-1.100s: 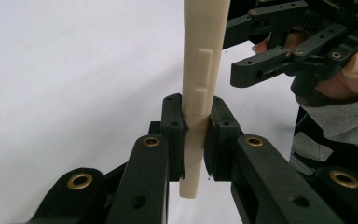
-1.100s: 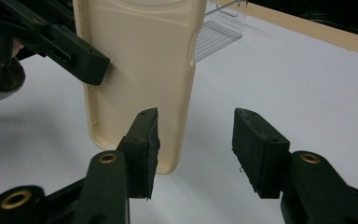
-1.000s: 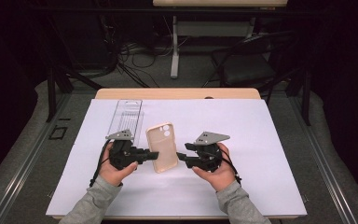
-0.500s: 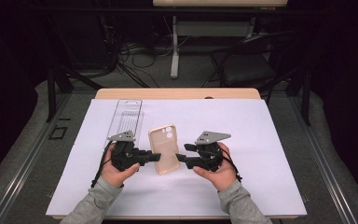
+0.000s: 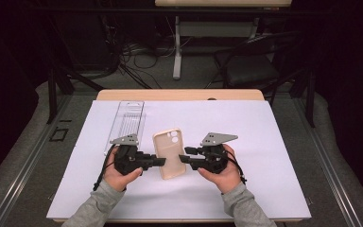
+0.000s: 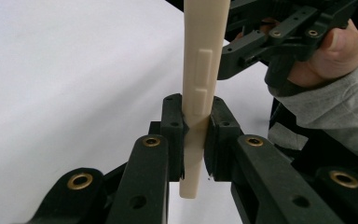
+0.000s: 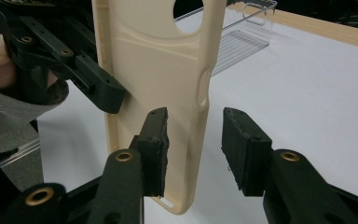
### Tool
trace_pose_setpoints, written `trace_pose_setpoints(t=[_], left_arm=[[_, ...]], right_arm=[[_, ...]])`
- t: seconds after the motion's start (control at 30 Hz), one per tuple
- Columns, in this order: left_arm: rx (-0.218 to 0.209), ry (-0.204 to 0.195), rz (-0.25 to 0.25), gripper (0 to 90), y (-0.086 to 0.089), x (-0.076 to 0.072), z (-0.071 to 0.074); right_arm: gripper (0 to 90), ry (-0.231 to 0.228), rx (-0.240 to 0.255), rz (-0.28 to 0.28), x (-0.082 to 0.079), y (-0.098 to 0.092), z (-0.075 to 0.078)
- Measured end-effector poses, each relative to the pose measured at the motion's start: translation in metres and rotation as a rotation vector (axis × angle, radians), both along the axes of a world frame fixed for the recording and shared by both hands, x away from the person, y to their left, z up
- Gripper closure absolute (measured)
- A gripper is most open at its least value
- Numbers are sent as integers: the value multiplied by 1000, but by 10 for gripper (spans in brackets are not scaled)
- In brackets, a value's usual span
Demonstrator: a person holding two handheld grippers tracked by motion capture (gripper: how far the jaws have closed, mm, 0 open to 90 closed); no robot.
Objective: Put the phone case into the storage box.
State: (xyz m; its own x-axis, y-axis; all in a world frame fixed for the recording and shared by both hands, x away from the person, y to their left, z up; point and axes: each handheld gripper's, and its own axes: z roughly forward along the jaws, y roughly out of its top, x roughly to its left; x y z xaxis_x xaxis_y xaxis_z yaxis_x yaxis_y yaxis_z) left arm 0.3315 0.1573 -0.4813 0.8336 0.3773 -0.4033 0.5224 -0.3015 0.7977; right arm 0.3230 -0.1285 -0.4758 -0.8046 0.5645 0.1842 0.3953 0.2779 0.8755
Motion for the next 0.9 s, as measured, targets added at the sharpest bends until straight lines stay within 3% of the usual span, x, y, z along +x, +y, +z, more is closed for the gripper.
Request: trace_pose_setpoints(t=[0.9], left_arm=[[-9, -15, -25, 804, -1, -1, 0]], right_arm=[[755, 32, 25, 44, 1, -2, -1]])
